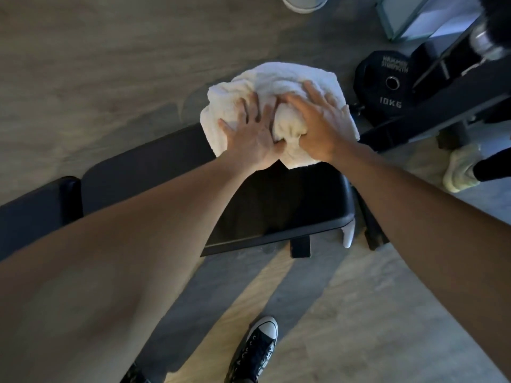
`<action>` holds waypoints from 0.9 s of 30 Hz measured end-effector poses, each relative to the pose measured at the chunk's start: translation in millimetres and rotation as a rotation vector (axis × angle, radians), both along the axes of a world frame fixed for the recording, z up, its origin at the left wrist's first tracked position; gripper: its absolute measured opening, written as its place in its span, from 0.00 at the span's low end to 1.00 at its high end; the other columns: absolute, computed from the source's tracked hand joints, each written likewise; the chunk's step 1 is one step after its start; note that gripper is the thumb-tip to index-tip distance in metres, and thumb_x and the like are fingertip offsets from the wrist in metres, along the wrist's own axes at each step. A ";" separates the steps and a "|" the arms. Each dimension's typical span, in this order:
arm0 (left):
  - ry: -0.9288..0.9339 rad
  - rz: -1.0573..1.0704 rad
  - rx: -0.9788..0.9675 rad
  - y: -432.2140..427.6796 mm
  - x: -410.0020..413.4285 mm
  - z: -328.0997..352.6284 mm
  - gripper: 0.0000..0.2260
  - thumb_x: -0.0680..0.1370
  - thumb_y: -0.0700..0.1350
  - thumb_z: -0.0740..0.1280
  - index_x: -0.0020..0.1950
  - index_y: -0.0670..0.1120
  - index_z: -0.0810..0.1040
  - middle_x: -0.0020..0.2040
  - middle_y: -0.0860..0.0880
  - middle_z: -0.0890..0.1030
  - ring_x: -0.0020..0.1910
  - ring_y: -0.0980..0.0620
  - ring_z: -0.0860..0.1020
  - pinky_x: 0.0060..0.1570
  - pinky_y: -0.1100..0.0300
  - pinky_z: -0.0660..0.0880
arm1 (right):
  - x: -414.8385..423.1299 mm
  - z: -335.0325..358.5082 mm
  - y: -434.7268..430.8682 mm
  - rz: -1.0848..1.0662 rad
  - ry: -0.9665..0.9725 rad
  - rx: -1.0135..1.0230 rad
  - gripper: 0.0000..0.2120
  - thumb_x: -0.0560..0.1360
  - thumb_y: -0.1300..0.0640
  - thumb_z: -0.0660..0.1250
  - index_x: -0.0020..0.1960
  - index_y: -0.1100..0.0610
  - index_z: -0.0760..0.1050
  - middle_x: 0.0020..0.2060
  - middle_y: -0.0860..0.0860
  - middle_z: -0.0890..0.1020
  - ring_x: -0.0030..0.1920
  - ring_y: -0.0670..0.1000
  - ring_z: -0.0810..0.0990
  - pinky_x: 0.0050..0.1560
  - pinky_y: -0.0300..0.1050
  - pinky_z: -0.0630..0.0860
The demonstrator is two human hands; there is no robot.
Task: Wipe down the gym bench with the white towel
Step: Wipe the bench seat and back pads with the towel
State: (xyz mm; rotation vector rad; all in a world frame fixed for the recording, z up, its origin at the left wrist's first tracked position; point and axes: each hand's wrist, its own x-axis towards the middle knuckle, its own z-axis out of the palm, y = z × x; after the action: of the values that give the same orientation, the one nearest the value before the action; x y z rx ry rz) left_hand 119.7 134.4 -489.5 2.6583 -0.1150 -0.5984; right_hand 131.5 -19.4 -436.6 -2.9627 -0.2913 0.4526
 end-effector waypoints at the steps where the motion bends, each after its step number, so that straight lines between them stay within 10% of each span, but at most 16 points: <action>1: 0.001 0.010 -0.008 -1.8 -2.0 1.1 0.39 0.82 0.63 0.57 0.83 0.53 0.35 0.84 0.43 0.35 0.83 0.40 0.36 0.74 0.23 0.45 | -0.6 -0.5 -0.9 0.002 -0.003 0.012 0.40 0.74 0.63 0.66 0.78 0.36 0.57 0.83 0.50 0.51 0.81 0.62 0.56 0.77 0.66 0.58; 12: -0.186 -0.114 -0.020 -4.2 -67.3 -15.5 0.39 0.81 0.65 0.55 0.84 0.54 0.36 0.84 0.44 0.36 0.83 0.41 0.38 0.75 0.25 0.43 | -71.3 -8.6 -6.4 -0.095 -0.095 -0.004 0.38 0.71 0.51 0.76 0.76 0.42 0.64 0.81 0.54 0.60 0.79 0.63 0.59 0.76 0.64 0.61; 27: -0.189 -0.108 -0.022 49.3 -228.5 -37.6 0.35 0.81 0.64 0.55 0.85 0.53 0.49 0.86 0.45 0.47 0.84 0.41 0.46 0.73 0.26 0.56 | -233.8 -36.1 42.5 -0.031 -0.141 -0.038 0.39 0.66 0.63 0.72 0.75 0.45 0.71 0.79 0.59 0.66 0.76 0.74 0.63 0.68 0.80 0.65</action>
State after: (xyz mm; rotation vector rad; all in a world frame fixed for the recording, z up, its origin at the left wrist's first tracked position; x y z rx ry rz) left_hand -108.8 183.7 -527.1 2.6951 -0.3194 -0.3746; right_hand -102.4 23.1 -472.7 -3.0370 -0.2541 0.2490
